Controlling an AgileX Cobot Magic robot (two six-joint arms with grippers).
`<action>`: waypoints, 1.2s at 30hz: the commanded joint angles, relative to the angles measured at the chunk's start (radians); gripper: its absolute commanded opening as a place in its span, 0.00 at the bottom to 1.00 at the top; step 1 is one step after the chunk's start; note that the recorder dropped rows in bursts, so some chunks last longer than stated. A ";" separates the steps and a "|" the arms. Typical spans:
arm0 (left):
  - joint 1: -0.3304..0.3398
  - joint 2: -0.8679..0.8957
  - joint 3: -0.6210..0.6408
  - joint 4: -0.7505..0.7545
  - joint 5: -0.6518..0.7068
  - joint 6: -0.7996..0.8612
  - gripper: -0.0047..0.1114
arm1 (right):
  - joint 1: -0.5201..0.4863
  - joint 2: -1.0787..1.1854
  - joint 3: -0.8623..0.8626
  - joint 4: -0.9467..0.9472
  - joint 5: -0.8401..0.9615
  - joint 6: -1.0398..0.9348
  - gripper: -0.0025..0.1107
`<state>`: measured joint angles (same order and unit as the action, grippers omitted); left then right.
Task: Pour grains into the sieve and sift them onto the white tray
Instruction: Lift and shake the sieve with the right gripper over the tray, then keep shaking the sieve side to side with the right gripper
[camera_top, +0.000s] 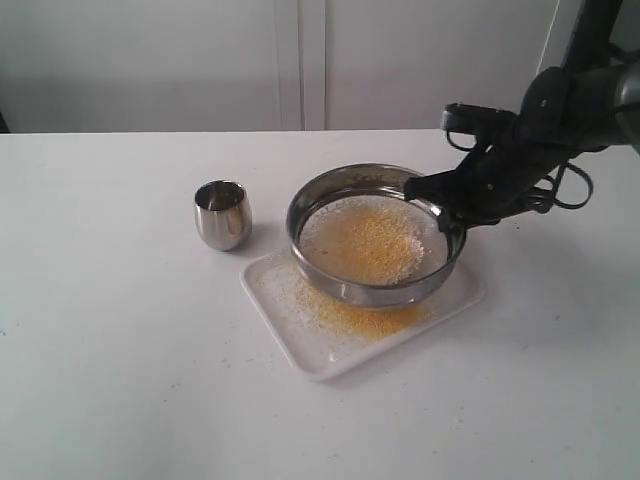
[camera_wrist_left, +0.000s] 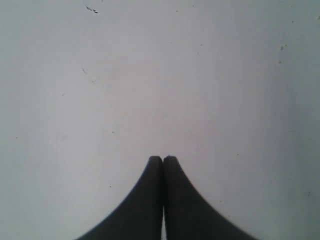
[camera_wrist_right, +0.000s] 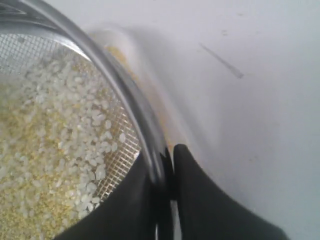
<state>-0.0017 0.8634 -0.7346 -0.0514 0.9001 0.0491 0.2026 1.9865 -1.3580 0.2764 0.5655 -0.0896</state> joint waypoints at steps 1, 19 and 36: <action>0.000 -0.008 0.007 -0.003 0.005 0.004 0.04 | -0.001 -0.032 -0.007 -0.086 0.008 0.057 0.02; 0.000 -0.008 0.007 -0.003 0.005 0.004 0.04 | 0.026 -0.035 0.004 -0.009 0.034 -0.031 0.02; 0.000 -0.008 0.007 -0.003 0.005 0.004 0.04 | -0.014 -0.047 0.143 0.154 -0.194 -0.034 0.02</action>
<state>-0.0017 0.8634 -0.7346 -0.0514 0.9001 0.0491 0.1844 1.9521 -1.2625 0.3402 0.4596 -0.0908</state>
